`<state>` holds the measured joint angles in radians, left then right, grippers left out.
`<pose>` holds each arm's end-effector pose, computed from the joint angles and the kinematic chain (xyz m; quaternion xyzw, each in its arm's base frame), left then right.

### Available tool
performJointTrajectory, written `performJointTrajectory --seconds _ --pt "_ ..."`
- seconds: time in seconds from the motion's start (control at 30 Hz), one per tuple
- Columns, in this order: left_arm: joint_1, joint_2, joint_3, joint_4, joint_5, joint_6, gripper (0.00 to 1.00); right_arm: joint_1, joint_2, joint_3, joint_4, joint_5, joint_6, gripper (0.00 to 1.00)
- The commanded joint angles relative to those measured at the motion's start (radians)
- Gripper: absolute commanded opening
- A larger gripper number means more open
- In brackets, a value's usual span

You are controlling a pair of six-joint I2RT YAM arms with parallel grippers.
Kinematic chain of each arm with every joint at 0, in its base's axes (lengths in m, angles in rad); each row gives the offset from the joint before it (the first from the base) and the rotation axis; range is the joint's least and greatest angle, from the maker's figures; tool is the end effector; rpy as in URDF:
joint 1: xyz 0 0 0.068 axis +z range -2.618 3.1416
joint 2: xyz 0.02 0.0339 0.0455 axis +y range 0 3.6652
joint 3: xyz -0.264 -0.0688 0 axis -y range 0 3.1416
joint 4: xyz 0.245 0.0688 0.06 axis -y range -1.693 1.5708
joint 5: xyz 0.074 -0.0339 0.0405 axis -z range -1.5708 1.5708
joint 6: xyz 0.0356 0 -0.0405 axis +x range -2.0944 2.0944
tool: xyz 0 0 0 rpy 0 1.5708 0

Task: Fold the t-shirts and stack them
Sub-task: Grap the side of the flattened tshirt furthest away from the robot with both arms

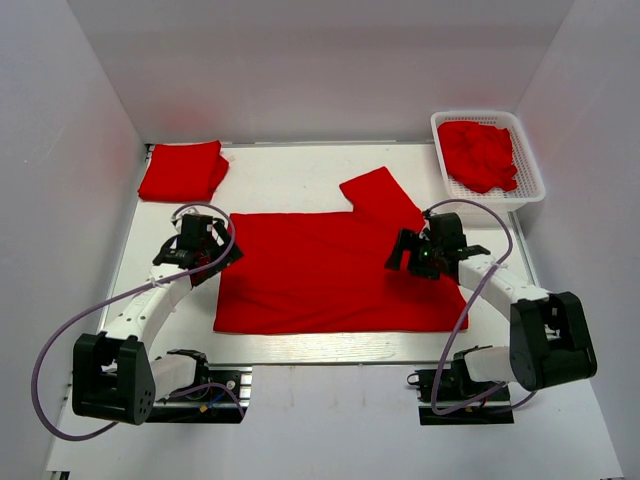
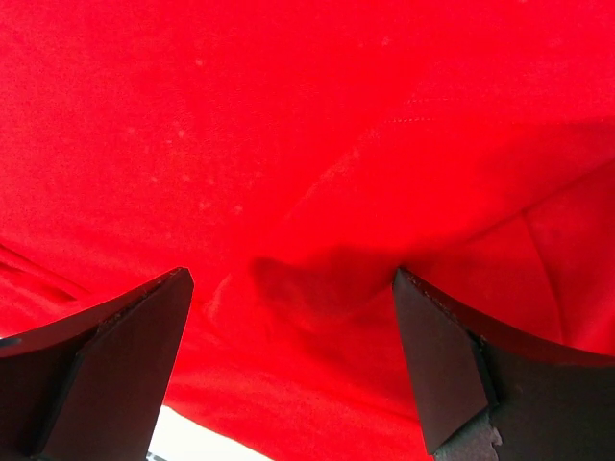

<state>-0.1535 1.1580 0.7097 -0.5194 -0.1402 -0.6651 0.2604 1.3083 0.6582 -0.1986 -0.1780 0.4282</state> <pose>0.2210 -0.0292 0.2132 -0.2611 0.9163 -0.0565 0.2984 0.2447 0.0717 0.1861 0.0468 0.9312 0.1970 0.3031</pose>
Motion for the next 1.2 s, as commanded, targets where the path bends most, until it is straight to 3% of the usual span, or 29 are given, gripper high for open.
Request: performJointTrajectory --seconds 0.0,0.27,0.47,0.63,0.83,1.0,1.17 --pt "0.003 -0.017 0.039 -0.005 -0.032 0.009 1.00 0.010 0.034 0.026 0.062 -0.003 0.001 0.90" --pt "0.003 -0.049 0.048 -0.014 -0.041 -0.001 1.00 0.014 0.032 0.023 0.117 -0.005 0.006 0.90" --pt "0.003 -0.040 0.048 -0.014 -0.050 -0.001 1.00 0.023 0.092 -0.009 0.390 -0.118 0.072 0.90" --pt "0.003 -0.040 0.039 -0.033 -0.059 -0.010 1.00 0.037 0.180 0.047 0.456 -0.169 0.054 0.90" --pt "0.003 -0.040 0.039 -0.012 -0.068 -0.019 1.00 0.051 0.172 0.193 0.317 -0.072 -0.071 0.90" --pt "0.003 0.040 0.100 0.030 -0.059 -0.019 1.00 0.048 0.215 0.375 0.055 0.109 -0.175 0.90" --pt "0.003 0.127 0.145 0.021 -0.059 0.001 1.00 0.054 0.168 0.379 -0.067 0.163 -0.238 0.90"
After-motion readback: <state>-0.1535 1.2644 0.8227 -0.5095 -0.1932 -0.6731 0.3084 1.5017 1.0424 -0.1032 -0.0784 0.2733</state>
